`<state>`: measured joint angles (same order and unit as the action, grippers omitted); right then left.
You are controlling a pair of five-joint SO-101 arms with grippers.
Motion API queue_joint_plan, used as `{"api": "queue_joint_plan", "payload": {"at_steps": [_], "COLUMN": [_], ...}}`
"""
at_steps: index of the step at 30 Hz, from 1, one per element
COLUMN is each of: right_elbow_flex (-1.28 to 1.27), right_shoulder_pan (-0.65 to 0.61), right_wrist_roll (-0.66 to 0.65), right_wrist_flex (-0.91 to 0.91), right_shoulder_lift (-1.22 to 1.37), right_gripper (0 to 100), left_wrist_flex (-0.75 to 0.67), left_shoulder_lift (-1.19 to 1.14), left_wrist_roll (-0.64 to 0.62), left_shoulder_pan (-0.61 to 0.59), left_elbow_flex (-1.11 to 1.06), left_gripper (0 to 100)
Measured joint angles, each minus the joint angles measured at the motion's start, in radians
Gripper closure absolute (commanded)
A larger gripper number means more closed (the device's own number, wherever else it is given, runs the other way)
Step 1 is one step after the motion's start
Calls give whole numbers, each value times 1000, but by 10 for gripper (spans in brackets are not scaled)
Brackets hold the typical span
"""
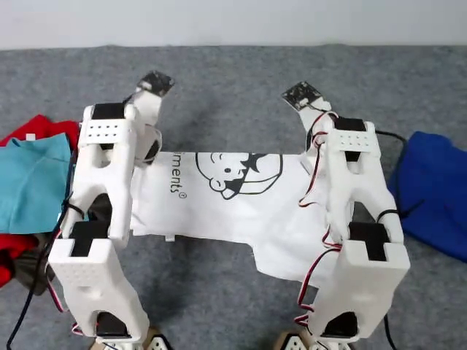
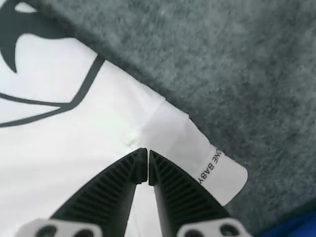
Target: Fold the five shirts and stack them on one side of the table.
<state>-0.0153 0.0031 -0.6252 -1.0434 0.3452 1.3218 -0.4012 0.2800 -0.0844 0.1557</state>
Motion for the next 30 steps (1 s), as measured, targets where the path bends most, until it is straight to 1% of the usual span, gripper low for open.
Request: {"api": "queue_joint_plan", "payload": {"at_steps": [2, 5, 12, 16, 22, 25, 28, 30], "right_elbow_flex": [0, 0, 0, 0, 0, 0, 0, 0], "right_shoulder_pan": [0, -5, -2, -3, 28, 35, 37, 37], "right_wrist_roll": [0, 0, 0, 0, 0, 0, 0, 0], "right_wrist_flex": [17, 43, 52, 54, 61, 61, 61, 61], "right_shoulder_lift": [8, 48, 75, 75, 89, 89, 89, 89], "right_gripper": [990, 990, 990, 990, 990, 990, 990, 990], "left_wrist_flex": [-49, -103, -98, -3, 149, 256, 362, 397], "left_shoulder_lift": [-2, -48, -288, -430, -601, -649, -664, -664], "left_wrist_roll": [-49, -89, -115, -115, -114, -75, -69, -69], "left_shoulder_pan": [0, 2, -3, -60, -195, -215, -213, -199], "left_elbow_flex": [0, 23, 195, 377, 692, 841, 999, 1089], "left_gripper": [981, 981, 981, 982, 984, 984, 984, 984]}}
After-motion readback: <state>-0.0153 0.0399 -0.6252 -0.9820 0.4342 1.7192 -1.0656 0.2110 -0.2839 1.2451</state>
